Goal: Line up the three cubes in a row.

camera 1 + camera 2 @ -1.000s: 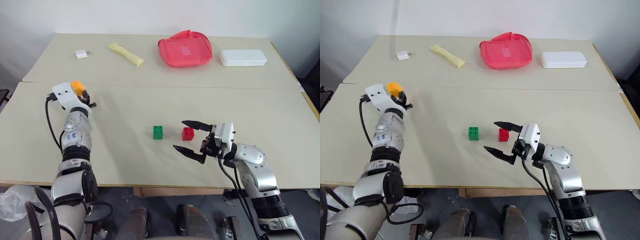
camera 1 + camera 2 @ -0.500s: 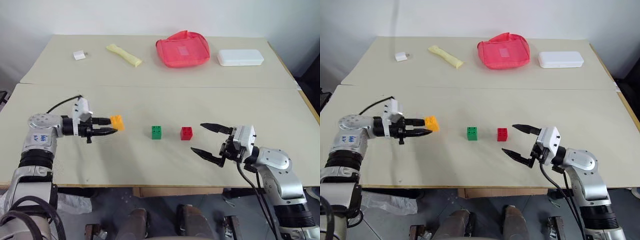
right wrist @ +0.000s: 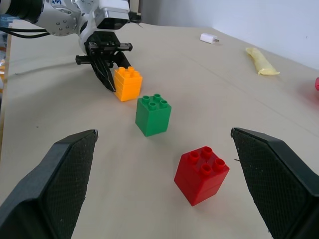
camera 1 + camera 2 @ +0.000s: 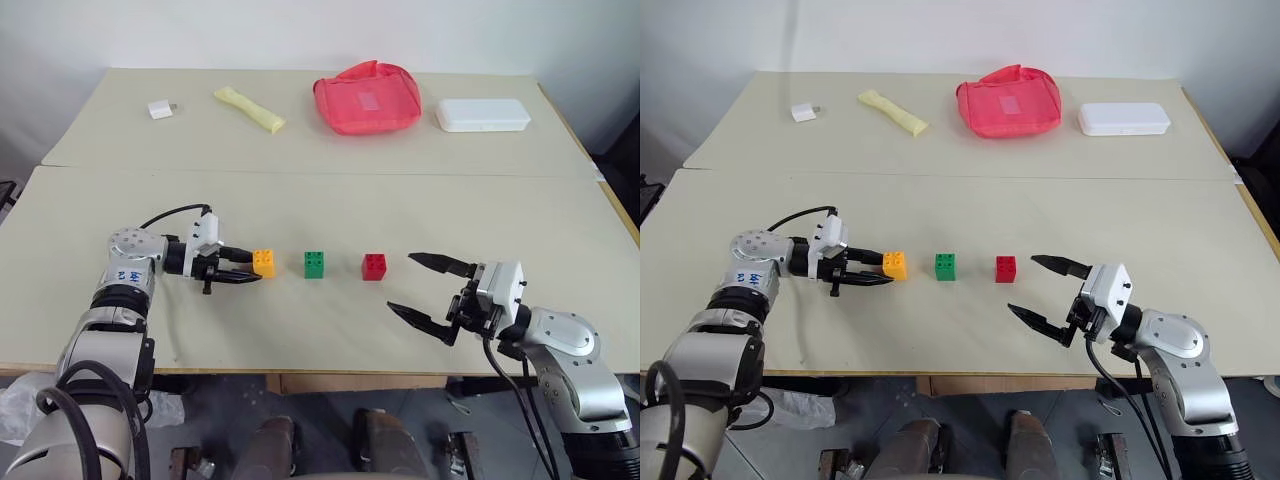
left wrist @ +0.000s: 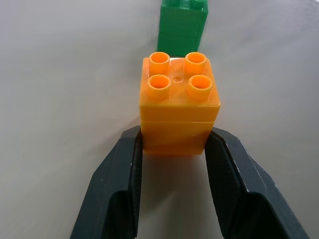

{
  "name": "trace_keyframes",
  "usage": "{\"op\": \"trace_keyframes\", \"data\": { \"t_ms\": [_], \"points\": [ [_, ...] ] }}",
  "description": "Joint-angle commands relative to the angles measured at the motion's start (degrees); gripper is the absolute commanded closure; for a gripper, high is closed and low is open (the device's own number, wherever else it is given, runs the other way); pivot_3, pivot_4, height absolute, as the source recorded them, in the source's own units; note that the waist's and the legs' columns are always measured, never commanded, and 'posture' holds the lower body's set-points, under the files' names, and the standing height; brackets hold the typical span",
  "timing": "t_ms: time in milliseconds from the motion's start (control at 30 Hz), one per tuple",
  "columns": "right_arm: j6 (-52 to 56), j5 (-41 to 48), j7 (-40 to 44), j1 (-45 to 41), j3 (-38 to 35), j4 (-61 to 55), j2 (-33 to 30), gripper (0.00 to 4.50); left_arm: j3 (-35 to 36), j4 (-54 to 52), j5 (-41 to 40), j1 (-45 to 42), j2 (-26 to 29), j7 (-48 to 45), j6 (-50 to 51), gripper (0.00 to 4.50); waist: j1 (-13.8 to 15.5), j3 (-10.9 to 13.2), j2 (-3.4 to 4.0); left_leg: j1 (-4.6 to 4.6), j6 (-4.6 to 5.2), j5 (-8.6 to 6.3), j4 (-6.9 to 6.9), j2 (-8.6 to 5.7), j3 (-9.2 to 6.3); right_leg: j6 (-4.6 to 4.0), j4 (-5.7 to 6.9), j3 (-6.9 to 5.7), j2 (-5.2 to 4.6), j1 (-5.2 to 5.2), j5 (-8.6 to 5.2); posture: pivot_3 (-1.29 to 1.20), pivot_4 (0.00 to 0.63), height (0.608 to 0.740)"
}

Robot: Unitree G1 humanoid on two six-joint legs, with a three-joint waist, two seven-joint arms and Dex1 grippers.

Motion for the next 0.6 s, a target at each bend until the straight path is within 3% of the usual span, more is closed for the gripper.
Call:
{"op": "trace_keyframes", "data": {
  "t_ms": [33, 200, 500, 600],
  "points": [
    [0.3, 1.6, -0.4, 1.1, -2.3, -3.1, -1.1, 0.0, 0.5, 1.5, 1.4, -1.7, 0.2, 1.8, -1.4, 3.05, 0.2, 0.0, 0.0, 0.0, 0.0, 0.0, 0.0, 0.0, 0.0, 0.0, 0.0, 0.0, 0.0, 0.0, 0.0, 0.0, 0.15, 0.74],
    [0.5, 1.9, 0.5, 2.0, -2.8, -2.7, -2.0, 0.0, -0.5, 2.3, 3.6, -2.0, 0.5, -0.2, -3.8, 3.05, 0.2, 0.0, 0.0, 0.0, 0.02, 0.01, 0.0, -0.01, 0.01, 0.01, 0.0, 0.0, 0.0, 0.01, 0.0, 0.0, 0.15, 0.74],
    [0.1, 1.8, 2.7, -0.2, -1.9, 0.1, -2.3, 0.0, 3.7, -0.3, 0.2, -2.1, 3.6, -3.9, -1.8, 0.22, 0.1, 0.0, 0.0, 0.0, 0.02, 0.01, 0.0, 0.0, 0.01, 0.01, 0.0, 0.0, 0.01, 0.0, 0.0, 0.0, 0.15, 0.74],
    [0.3, 2.9, 6.8, -3.6, -2.7, 3.9, -4.2, 0.0, 8.6, -7.2, -5.2, 2.6, 7.7, -5.9, 0.2, 0.04, -0.4, 0.0, 0.0, 0.0, 0.02, 0.01, 0.01, 0.0, 0.01, 0.01, 0.0, 0.03, -0.01, -0.01, 0.0, 0.0, 0.15, 0.74]
  ]
}}
